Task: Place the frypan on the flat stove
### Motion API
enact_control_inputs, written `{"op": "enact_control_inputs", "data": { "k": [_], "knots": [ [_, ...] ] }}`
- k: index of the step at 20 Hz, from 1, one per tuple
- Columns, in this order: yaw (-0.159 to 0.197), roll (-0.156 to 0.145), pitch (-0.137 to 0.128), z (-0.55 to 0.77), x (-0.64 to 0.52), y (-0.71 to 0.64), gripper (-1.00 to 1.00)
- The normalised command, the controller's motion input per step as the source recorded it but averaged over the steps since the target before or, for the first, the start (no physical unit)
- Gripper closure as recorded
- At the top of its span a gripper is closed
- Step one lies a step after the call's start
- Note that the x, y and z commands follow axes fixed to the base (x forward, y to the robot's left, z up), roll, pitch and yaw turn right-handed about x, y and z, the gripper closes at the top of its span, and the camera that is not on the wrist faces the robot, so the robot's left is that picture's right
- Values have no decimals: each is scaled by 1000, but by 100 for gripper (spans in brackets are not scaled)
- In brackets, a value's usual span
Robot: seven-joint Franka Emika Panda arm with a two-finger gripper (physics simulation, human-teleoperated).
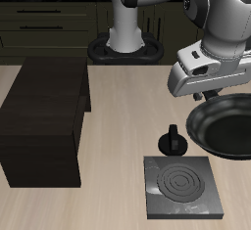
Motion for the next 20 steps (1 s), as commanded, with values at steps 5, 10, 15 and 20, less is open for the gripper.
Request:
{"op": "enact_control_inputs", "data": {
  "k": [5,10,15,20],
  "knots": [
    [-38,-73,7,72,497,-376,100],
    [-97,-73,13,-80,202,-349,100],
    [-69,23,-3,-31,-209,-196,100],
    [-116,-61,58,-146,-507,-402,-100]
  ]
}}
